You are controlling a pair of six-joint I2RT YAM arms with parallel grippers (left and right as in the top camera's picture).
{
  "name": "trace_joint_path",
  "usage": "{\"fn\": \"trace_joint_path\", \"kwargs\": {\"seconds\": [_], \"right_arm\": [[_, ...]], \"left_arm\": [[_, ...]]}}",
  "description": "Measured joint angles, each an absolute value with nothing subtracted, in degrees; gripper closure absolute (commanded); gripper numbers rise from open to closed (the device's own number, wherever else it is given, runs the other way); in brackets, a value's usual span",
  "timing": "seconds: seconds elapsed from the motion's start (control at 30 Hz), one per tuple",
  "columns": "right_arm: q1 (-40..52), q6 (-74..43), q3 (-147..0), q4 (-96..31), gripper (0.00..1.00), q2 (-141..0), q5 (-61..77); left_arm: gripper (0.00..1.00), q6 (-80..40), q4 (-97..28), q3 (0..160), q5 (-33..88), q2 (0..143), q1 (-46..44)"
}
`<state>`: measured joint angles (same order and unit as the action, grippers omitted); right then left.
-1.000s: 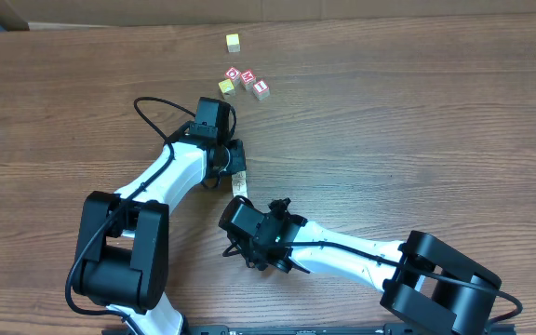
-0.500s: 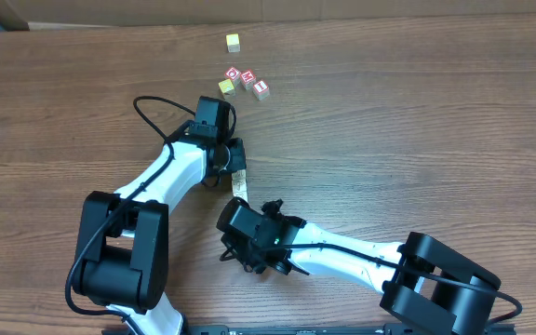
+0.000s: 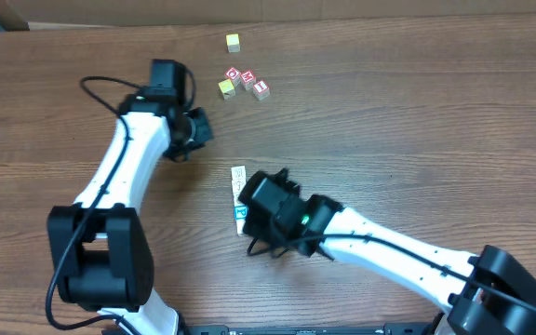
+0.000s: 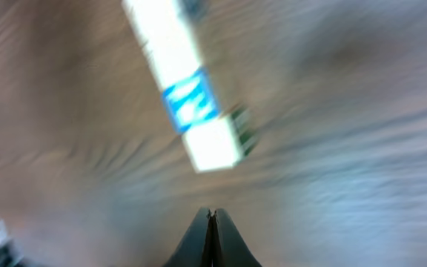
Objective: Flip 5 blocks
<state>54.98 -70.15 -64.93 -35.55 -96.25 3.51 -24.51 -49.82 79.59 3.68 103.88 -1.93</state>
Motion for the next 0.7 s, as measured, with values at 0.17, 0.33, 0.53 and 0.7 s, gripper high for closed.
{"fn": "trace_joint_path", "kwargs": {"seconds": [0.17, 0.33, 0.53, 0.7], "right_arm": [[51.77, -65.65, -63.96, -34.04, 0.96, -97.34, 1.93], [51.86, -60.71, -63.61, -30.39, 0.96, -101.45, 2.85], [51.86, -58.04, -63.2, -30.04, 0.96, -104.18, 3.68], [52.23, -55.81, -63.2, -27.68, 0.96, -104.6, 5.04]], "left_arm": [[0.96, -24.73, -55.42, 79.77, 3.66, 103.77, 2.24], [0.95, -24.14, -55.37, 78.08, 3.66, 103.77, 3.2], [0.95, -23.42, -55.05, 75.55, 3.66, 103.77, 3.09], [0.94, -23.4, -53.8, 74.0, 3.66, 103.77, 3.09]]}}
